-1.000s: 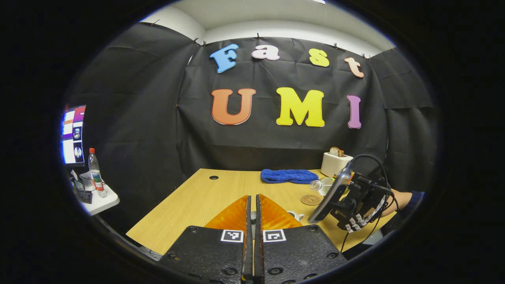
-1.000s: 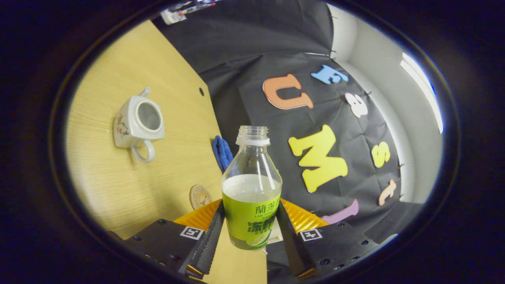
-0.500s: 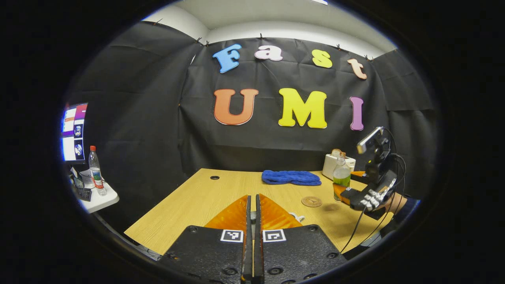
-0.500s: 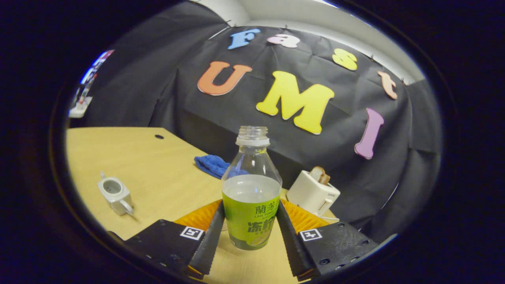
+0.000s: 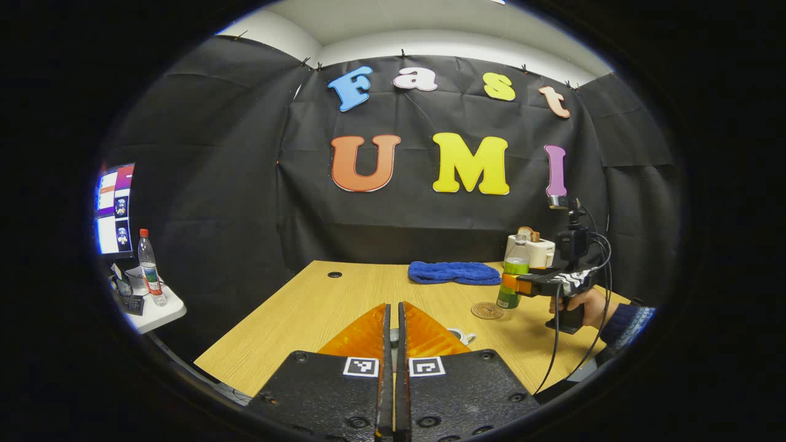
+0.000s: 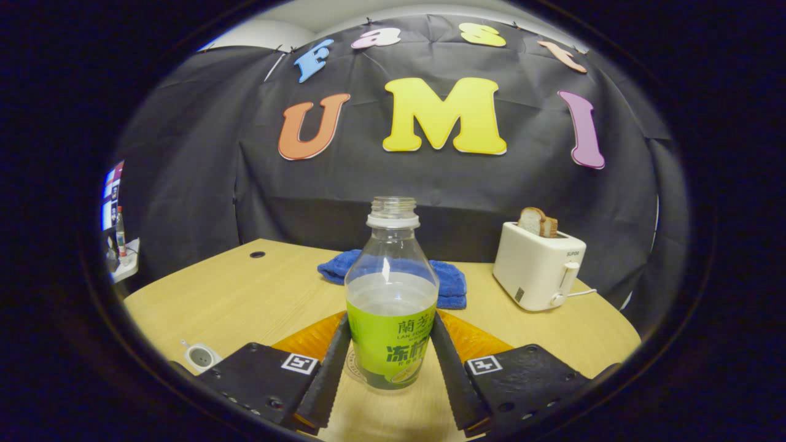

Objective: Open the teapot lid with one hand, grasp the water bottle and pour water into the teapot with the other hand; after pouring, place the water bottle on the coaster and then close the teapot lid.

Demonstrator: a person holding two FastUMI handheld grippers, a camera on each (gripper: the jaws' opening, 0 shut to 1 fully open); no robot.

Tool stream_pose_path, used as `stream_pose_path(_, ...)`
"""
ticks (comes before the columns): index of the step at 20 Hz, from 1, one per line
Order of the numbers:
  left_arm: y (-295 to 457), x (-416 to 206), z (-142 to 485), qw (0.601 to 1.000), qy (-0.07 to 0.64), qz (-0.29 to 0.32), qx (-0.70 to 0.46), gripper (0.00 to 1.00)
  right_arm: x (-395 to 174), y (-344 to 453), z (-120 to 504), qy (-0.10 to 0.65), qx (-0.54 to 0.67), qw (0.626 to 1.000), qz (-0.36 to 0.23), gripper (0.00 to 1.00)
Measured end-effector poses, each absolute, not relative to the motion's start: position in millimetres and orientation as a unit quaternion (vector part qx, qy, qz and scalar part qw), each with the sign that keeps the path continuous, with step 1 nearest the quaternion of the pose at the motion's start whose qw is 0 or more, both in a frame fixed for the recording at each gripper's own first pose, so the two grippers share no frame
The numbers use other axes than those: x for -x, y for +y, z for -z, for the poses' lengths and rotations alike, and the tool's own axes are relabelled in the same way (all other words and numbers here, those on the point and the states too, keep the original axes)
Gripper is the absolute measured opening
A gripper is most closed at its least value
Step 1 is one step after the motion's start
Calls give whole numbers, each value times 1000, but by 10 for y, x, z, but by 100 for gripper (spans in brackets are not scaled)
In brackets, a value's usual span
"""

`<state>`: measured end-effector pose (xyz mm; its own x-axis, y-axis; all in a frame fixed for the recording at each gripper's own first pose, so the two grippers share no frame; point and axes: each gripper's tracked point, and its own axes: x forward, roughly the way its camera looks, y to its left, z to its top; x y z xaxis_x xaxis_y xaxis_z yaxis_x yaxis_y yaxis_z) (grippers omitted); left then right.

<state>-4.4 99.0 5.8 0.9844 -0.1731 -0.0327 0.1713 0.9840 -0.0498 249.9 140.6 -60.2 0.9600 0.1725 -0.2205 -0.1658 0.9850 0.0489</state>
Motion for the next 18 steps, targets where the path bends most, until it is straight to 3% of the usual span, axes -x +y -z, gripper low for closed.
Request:
stream_pose_path(8,1052,-49,31,996,29,79,23,4,-2809,1606,750,115,-21,990,-84,73)
stream_pose_path(11,1031,-48,35,996,29,80,22,4,-2772,1628,767,118,-26,988,-94,79)
stream_pose_path(14,986,-34,38,996,30,84,20,4,-2742,1571,711,114,-26,989,-89,94)
stream_pose_path(18,909,-26,27,996,27,88,14,4,-2564,1568,567,104,-28,989,-105,94)
